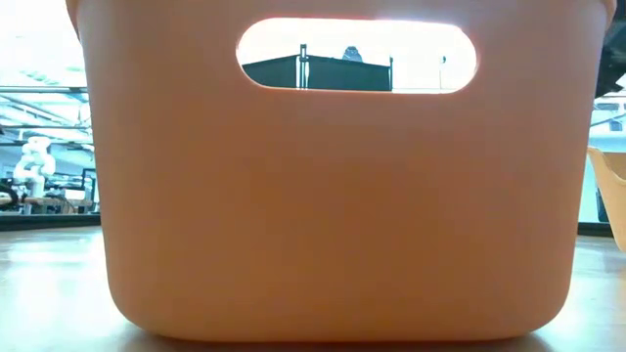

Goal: Sort blocks
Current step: Adjust the top left yellow block

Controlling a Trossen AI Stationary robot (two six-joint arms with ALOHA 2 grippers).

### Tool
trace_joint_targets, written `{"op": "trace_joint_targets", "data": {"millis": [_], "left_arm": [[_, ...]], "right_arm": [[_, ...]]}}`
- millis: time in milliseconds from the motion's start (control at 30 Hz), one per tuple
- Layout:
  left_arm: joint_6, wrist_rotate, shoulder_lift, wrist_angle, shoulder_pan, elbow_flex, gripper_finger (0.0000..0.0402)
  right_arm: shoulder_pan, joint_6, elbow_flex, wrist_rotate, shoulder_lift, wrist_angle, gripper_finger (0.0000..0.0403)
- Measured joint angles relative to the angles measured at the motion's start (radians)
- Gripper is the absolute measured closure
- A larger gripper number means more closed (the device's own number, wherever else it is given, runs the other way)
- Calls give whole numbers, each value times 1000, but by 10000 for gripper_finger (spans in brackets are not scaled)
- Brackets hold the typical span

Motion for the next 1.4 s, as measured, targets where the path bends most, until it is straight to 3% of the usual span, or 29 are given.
{"op": "trace_joint_targets", "data": {"millis": [133, 367, 533, 733, 900, 1000, 1167, 1300, 1400], "left_arm": [[40, -120, -46, 127, 12, -116, 191], [86, -187, -14, 157, 71, -126, 191], [119, -200, 31, 202, 159, -96, 191], [185, -249, 106, 197, 267, 23, 191], [186, -203, 95, 72, 277, 115, 191], [185, -181, 71, 89, 269, 137, 191], [145, -227, 96, 81, 256, 129, 191], [106, -89, 83, 38, 204, 129, 191], [62, -83, 76, 54, 165, 130, 191]], "right_arm": [[-26, -29, 0, 0, 0, 9, 205], [-51, -30, 0, -9, 0, 24, 205], [-51, -51, 0, -10, 0, 35, 205], [-51, -50, 0, -34, 0, 35, 205], [-51, -46, 0, -44, 0, 34, 205], [-51, -61, 0, -40, 0, 34, 205], [-61, -48, 0, -37, 0, 44, 205], [-63, -50, 0, -37, 0, 55, 205], [-64, -85, 0, -36, 0, 55, 205]]}}
